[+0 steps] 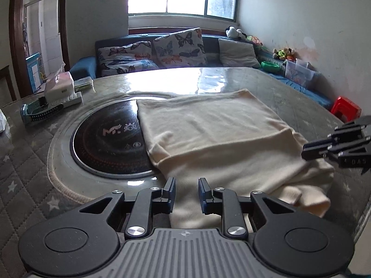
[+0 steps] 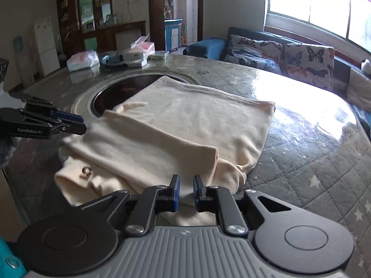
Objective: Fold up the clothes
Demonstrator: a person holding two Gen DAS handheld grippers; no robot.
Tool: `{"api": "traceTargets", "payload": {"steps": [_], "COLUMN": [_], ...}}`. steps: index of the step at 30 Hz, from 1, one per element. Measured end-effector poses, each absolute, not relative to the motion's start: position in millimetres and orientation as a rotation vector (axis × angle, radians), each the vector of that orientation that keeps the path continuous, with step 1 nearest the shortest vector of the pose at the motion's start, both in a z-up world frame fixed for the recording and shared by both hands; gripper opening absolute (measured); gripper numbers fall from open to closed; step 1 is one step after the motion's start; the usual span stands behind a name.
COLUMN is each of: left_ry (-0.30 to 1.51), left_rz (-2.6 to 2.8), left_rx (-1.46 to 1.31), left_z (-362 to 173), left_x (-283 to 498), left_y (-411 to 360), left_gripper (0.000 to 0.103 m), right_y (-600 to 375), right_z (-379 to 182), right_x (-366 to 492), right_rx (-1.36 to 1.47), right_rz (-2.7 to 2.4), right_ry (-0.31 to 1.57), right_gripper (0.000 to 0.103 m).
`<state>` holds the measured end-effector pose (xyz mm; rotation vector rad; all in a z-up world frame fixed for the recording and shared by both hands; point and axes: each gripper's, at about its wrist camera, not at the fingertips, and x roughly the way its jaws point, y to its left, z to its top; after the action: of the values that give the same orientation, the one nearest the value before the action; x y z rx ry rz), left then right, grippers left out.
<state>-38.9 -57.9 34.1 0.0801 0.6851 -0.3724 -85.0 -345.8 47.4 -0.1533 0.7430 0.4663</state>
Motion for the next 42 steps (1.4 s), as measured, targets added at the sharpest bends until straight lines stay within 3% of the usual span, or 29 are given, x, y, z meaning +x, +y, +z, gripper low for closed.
{"api": "traceTargets", "payload": {"steps": [9, 12, 21, 24, 26, 29, 39, 42], "left_ry": [0.647, 0.630, 0.470, 0.434, 0.425, 0.423, 0.465, 0.477], "left_rz": [-0.518, -0.553, -0.598, -0.607, -0.610, -0.603, -0.594, -0.592], "left_rx": [0.294, 0.371, 0.614, 0.661, 0.671, 0.618, 0.407, 0.399], "left_z": [38, 35, 10, 4, 1, 8, 39, 37], "left_x": [-88, -109, -135, -135, -134, -126, -87, -83], "left_y": [-65, -68, -112, -121, -124, -123, -108, -107], "left_gripper": [0.026, 0.042, 0.045, 0.042, 0.024, 0.011, 0.009, 0.009], "right_y": [-348, -347, -335, -328, -323, -319, -304, -302], "right_z": [53, 56, 53, 48, 45, 42, 34, 34], "right_x": [-97, -107, -147, -158, -165, -169, -149, -132], "right_rx": [-0.199, -0.250, -0.444, -0.516, -0.554, -0.581, -0.641, -0.593], "right_rz": [0.490, 0.508, 0.563, 0.585, 0.603, 0.615, 0.607, 0.609], "right_ry": [0.760, 0.765, 0.760, 0.738, 0.718, 0.699, 0.573, 0.572], "right_gripper": [0.018, 0.023, 0.035, 0.041, 0.042, 0.045, 0.050, 0.040]}}
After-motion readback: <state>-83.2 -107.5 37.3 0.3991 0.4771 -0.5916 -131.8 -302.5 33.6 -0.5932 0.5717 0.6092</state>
